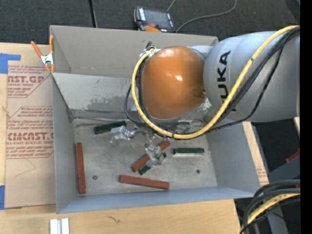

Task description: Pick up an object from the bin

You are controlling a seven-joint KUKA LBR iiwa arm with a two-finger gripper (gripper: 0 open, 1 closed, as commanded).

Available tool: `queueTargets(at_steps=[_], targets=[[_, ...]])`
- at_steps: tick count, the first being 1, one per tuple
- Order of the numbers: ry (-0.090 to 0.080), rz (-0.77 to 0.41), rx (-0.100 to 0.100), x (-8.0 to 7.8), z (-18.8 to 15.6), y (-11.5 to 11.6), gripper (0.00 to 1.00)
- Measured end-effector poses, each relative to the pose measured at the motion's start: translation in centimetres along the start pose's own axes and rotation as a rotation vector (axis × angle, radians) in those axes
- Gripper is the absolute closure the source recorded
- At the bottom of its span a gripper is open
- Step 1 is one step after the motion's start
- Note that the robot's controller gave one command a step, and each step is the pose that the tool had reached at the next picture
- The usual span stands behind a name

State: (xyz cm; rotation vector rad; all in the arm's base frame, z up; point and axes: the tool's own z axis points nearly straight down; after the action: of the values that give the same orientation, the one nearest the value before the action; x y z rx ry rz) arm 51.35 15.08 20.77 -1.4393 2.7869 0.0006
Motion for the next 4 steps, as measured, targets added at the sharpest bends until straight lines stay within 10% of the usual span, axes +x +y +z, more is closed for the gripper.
queueTargets(at_steps=[1,2,3,4], targets=[[0.01,0.186,-0.007,4.76,13.47,-1.51,0.0],[0.004,0.185,-0.003,4.55,13.08,-1.62,1.0],[0.003,0.185,-0.003,4.51,13.09,-1.61,0.0],[0.004,0.185,-0.003,4.54,13.08,-1.62,1.0]])
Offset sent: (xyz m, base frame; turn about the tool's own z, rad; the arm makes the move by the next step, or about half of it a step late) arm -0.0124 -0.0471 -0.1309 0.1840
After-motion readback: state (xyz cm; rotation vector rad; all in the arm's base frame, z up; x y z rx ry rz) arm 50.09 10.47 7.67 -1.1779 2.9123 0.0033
